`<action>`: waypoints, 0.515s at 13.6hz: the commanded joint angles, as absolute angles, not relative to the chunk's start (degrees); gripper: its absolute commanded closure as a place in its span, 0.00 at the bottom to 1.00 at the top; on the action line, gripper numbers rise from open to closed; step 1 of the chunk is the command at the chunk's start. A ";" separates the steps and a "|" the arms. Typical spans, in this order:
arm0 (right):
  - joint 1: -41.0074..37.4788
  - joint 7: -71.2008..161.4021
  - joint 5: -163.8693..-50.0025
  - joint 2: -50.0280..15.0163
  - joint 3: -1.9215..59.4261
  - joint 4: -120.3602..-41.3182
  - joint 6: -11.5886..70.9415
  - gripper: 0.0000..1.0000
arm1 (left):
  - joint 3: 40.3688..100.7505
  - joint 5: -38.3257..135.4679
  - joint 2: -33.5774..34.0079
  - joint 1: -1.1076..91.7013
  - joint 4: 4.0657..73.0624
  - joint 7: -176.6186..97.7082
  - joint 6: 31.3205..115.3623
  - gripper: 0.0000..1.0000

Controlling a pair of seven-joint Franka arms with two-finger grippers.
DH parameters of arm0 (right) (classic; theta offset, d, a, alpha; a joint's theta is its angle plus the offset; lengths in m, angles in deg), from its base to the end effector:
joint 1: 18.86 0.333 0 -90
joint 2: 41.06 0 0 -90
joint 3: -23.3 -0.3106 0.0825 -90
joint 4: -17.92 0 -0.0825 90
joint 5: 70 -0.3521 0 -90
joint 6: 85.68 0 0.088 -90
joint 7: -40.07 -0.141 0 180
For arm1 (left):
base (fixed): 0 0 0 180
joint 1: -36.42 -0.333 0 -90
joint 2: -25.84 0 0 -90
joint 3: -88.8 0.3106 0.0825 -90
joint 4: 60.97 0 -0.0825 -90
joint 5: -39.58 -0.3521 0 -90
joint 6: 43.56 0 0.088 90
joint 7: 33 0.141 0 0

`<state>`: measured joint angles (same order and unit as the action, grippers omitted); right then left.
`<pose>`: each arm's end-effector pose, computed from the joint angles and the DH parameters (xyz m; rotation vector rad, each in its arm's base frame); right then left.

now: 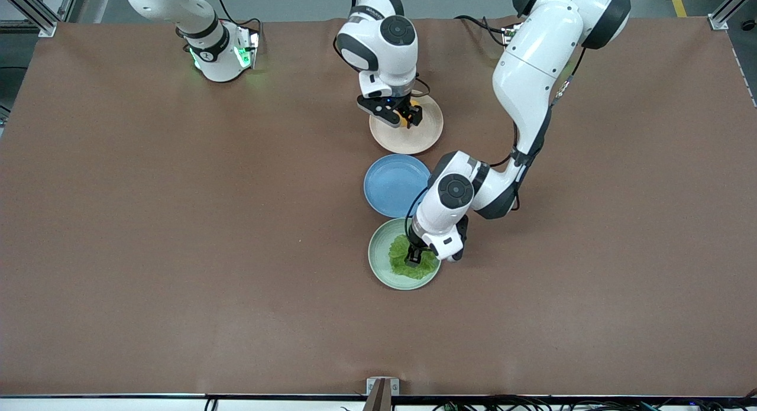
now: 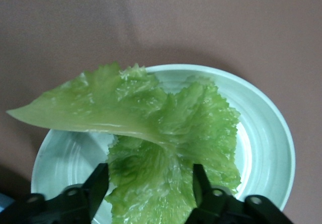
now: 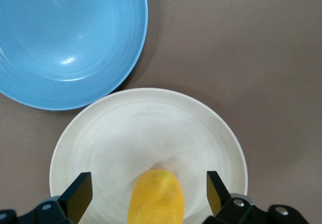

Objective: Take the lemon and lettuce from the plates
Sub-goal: 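Close the left gripper on the lettuce while the right gripper grasps the lemon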

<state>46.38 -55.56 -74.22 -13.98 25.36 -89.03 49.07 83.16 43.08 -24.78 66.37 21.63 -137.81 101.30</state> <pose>0.2742 0.5507 0.2469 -2.9757 0.9431 0.0519 0.5933 -0.4091 0.1672 2.3179 1.7587 -0.0525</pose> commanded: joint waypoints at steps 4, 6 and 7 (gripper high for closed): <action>49.16 -61.00 -73.25 -12.32 26.12 -90.54 54.41 0.00 | 83.61 42.13 -24.96 67.10 21.38 -137.77 100.85 0.79; 50.04 -62.32 -73.25 -11.79 26.12 -90.62 55.03 0.00 | 83.61 42.13 -24.70 67.10 21.38 -137.77 100.85 0.87; 50.22 -62.85 -73.25 -11.44 26.12 -90.54 55.03 0.00 | 83.61 42.22 -24.53 67.01 21.29 -137.77 100.76 0.90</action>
